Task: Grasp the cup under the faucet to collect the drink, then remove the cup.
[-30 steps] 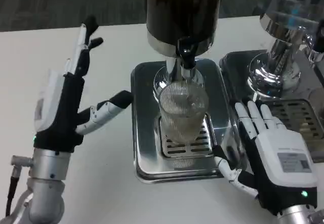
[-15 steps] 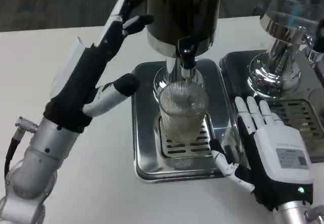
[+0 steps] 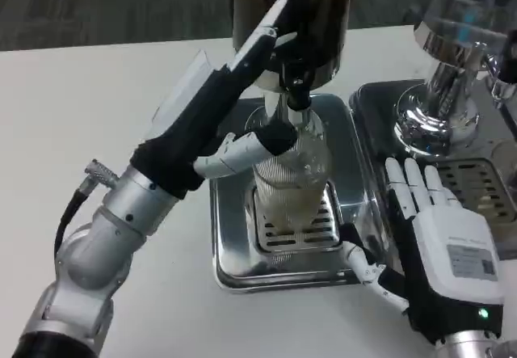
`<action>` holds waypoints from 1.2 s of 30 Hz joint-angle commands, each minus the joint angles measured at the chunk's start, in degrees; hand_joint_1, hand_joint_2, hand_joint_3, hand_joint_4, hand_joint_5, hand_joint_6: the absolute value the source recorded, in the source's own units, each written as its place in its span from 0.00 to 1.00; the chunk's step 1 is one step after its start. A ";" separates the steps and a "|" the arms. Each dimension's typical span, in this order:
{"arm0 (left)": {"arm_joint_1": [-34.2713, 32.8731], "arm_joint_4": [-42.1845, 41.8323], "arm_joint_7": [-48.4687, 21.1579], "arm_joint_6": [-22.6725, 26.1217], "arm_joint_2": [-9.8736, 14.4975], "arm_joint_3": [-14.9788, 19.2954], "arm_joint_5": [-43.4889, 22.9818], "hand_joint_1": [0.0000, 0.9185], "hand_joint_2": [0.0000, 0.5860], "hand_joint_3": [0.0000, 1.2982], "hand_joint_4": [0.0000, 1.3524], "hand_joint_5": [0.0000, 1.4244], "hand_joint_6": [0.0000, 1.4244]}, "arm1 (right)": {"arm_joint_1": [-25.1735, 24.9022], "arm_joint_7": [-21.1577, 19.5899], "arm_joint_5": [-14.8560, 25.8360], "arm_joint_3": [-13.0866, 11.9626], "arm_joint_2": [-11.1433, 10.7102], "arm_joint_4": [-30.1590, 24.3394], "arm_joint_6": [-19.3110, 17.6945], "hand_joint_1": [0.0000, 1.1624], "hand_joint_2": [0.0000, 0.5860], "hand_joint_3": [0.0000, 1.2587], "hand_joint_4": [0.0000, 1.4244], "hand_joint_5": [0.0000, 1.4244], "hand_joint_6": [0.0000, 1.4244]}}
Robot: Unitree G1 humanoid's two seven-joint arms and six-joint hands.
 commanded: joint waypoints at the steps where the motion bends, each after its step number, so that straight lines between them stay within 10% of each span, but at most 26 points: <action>1: 0.24 -0.61 -1.82 -1.26 -0.50 -0.57 1.31 0.00 0.12 0.03 0.00 0.12 0.12 | 1.23 -1.16 -0.35 -0.55 0.10 -1.46 0.71 0.17 0.66 0.03 0.00 0.00 0.09; 36: 5.90 -8.73 8.53 -5.02 4.32 -3.14 21.17 0.00 0.19 0.10 0.00 0.15 0.15 | 0.13 -1.04 0.60 -0.35 -0.12 0.00 -0.35 0.17 0.68 0.04 0.00 0.00 0.10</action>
